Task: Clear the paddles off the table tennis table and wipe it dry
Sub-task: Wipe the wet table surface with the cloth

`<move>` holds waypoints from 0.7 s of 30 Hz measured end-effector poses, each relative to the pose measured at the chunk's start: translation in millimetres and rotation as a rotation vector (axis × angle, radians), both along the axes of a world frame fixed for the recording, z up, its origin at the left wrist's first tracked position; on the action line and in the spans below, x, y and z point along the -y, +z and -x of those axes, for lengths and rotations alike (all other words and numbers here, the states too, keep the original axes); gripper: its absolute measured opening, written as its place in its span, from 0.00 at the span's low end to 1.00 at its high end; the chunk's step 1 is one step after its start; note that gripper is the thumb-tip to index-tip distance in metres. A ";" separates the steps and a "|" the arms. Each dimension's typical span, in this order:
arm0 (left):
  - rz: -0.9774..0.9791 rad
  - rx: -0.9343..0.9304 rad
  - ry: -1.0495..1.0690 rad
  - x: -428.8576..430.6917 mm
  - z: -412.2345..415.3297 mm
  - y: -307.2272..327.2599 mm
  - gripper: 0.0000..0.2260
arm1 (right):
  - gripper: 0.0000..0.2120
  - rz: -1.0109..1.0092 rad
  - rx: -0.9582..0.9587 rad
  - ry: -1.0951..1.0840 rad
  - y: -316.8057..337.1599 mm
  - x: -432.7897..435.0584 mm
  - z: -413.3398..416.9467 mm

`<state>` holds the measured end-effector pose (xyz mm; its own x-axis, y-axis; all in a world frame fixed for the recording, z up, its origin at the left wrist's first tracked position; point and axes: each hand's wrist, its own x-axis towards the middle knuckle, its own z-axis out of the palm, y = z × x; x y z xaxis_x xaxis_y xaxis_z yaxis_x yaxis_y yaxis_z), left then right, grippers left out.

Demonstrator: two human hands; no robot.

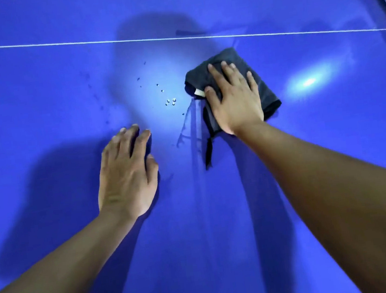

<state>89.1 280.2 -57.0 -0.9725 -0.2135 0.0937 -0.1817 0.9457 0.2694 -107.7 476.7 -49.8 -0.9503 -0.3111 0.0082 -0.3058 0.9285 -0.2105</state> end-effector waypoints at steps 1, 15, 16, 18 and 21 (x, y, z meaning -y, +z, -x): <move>0.000 0.008 0.004 -0.7 -1.3 0.4 0.22 | 0.27 0.001 0.001 -0.008 0.5 4.1 14.6; 0.014 0.036 -0.017 1.3 0.8 -1.3 0.23 | 0.28 -0.047 0.034 0.024 6.9 57.0 115.1; 0.012 0.035 -0.018 1.1 1.3 -1.3 0.23 | 0.28 -0.050 0.030 0.046 7.1 57.0 110.9; 0.007 0.027 -0.020 1.0 2.1 -1.6 0.23 | 0.28 -0.054 0.013 0.121 6.1 59.4 94.1; 0.007 -0.006 -0.031 1.4 4.1 -2.3 0.23 | 0.28 -0.049 0.017 0.229 5.4 63.5 56.8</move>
